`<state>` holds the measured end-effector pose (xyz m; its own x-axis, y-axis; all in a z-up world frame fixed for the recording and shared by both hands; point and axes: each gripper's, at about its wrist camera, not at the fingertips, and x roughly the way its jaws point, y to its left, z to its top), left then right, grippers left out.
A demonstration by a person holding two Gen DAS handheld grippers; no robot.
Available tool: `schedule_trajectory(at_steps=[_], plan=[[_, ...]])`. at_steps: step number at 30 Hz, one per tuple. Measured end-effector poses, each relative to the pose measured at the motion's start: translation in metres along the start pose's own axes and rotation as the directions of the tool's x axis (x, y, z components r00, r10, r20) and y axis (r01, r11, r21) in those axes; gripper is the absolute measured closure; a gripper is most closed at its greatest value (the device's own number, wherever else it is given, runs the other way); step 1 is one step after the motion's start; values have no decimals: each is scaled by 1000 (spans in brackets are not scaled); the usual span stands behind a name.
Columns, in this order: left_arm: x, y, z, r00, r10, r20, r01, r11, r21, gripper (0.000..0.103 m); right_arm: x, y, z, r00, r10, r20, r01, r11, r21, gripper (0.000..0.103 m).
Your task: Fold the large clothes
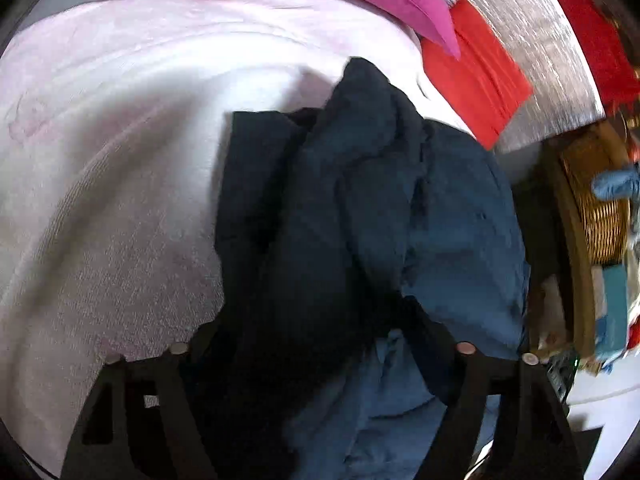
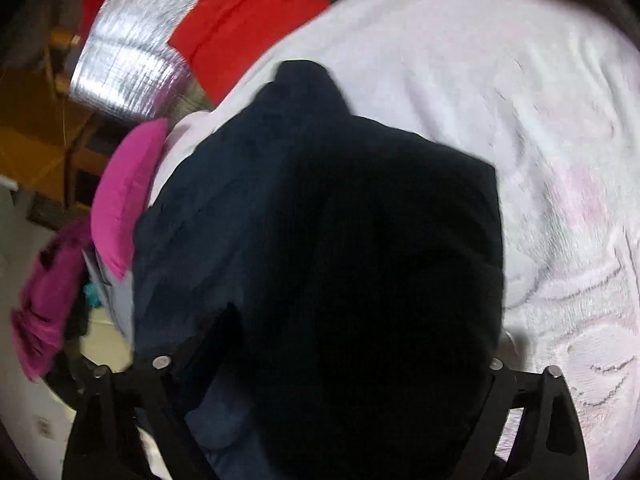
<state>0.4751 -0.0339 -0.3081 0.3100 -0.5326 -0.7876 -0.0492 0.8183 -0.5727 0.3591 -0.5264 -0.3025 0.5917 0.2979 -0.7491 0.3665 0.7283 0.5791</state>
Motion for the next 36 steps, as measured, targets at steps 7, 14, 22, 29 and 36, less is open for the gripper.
schedule_trajectory(at_steps=[7,14,22,29,36], plan=[[-16,-19,3,994,-25,107,17,997,77,70,-9,36,-12,991,-66,117,74,995,-72,56],[-25,-5,4,993,-32,112,28,999,33,69,-11,24,-23,985,-2,171,7,1000,-26,60],[-44,5,-7,978,114,174,-119,993,22,43,-50,1,-36,978,-38,206,23,997,76,28],[-91,-8,-38,922,156,354,-216,967,135,40,-113,38,-82,947,-30,321,65,993,-99,56],[-52,11,-54,900,371,228,-411,897,164,37,-71,41,-107,969,-112,221,143,981,-131,66]])
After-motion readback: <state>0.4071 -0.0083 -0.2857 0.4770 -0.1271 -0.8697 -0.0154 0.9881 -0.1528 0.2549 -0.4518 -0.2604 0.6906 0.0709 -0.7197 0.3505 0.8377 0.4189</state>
